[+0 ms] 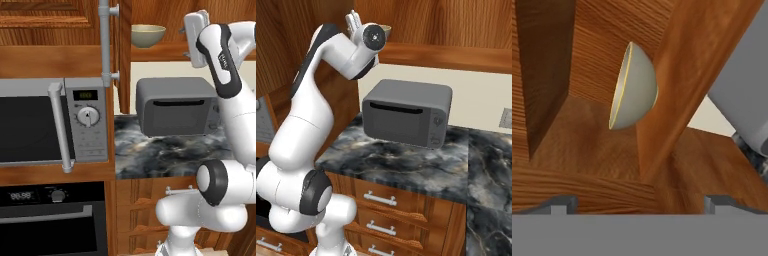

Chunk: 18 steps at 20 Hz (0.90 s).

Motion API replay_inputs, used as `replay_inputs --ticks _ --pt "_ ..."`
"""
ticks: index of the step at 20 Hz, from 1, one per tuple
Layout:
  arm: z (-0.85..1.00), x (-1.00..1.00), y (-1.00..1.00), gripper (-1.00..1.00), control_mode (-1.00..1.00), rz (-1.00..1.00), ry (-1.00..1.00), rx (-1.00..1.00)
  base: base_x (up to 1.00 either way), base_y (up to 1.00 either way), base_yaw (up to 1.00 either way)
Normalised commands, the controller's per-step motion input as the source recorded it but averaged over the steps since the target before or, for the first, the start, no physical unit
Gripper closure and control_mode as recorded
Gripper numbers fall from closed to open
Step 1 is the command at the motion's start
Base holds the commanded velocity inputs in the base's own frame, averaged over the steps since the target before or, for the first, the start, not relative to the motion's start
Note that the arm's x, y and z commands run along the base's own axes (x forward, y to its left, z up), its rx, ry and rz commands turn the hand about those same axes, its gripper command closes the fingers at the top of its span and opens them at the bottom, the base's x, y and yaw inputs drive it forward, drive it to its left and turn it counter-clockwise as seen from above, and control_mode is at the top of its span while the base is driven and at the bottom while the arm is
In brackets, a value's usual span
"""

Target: Move the bowls from the cabinet to the plates on the dining table.

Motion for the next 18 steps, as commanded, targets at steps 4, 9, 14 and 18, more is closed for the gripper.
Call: replay_inputs --ticks 4,9,14,18 --pt "0.00 0.22 0.03 -1.00 -1.00 0.00 0.03 0.04 0.00 0.00 0.00" --pt "0.00 0.26 0.01 -1.00 -1.00 0.00 0.05 0.01 0.00 0.00 0.00" --pt "0.00 0.23 0.00 -1.00 -1.00 0.01 0.01 0.00 0.00 0.00 0.00" --pt "0.01 0.22 0.00 -1.00 -1.00 0.01 -0.01 0.00 0.00 0.00 0.00"
